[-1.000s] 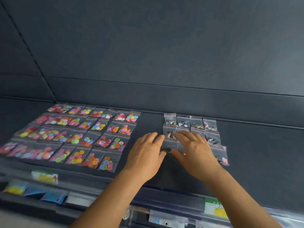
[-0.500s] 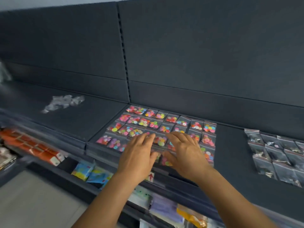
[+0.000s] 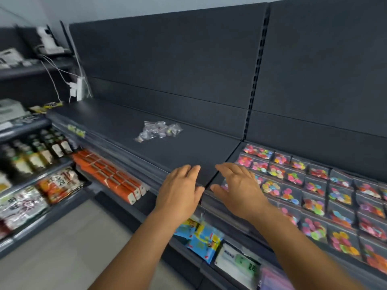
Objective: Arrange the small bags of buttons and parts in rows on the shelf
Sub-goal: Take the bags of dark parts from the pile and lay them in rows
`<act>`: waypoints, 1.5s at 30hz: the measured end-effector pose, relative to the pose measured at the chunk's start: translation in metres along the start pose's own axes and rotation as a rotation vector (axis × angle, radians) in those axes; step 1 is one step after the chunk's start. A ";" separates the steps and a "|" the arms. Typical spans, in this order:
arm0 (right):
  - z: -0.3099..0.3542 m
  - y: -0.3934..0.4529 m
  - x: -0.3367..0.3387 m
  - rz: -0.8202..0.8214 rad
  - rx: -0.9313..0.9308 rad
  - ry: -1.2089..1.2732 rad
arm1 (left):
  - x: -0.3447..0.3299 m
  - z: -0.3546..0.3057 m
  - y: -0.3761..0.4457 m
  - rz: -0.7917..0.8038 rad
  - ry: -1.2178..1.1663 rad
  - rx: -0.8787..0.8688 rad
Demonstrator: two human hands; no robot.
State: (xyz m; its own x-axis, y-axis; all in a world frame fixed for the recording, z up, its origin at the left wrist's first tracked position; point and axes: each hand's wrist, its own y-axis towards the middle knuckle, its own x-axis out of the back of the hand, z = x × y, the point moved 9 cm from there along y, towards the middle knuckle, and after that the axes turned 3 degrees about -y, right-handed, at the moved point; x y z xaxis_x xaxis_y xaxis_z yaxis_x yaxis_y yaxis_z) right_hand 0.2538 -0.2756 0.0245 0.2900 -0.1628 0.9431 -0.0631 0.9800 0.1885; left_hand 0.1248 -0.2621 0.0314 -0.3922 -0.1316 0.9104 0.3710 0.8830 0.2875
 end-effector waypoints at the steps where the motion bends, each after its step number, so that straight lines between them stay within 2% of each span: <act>1: 0.008 0.012 -0.004 0.005 0.010 0.001 | 0.003 0.013 0.005 -0.009 0.005 0.010; 13: 0.063 0.172 -0.063 0.064 0.119 0.040 | 0.010 0.159 0.099 -0.039 0.020 0.138; 21: 0.094 0.278 -0.117 0.150 0.191 0.055 | -0.011 0.258 0.170 -0.011 -0.004 0.288; 24: 0.106 0.306 -0.140 0.200 0.203 0.045 | -0.023 0.284 0.186 0.020 -0.016 0.318; 29: 0.115 0.346 -0.159 0.185 0.142 0.081 | -0.031 0.321 0.204 -0.003 0.011 0.403; 34: 0.123 0.365 -0.171 0.167 0.109 0.055 | -0.036 0.341 0.220 0.001 0.009 0.364; 40: 0.119 0.374 -0.174 0.097 -0.009 0.007 | -0.038 0.356 0.228 0.001 -0.178 0.354; 45: 0.110 0.368 -0.158 -0.009 -0.135 0.155 | -0.032 0.356 0.233 -0.022 -0.525 0.316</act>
State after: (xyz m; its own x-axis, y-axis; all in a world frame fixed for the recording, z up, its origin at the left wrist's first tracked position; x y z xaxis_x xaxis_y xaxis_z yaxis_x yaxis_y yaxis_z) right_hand 0.0794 0.0985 -0.0247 0.4343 -0.1619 0.8861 0.0658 0.9868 0.1480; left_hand -0.0759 0.1080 -0.0371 -0.7894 0.0171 0.6137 0.1221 0.9840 0.1296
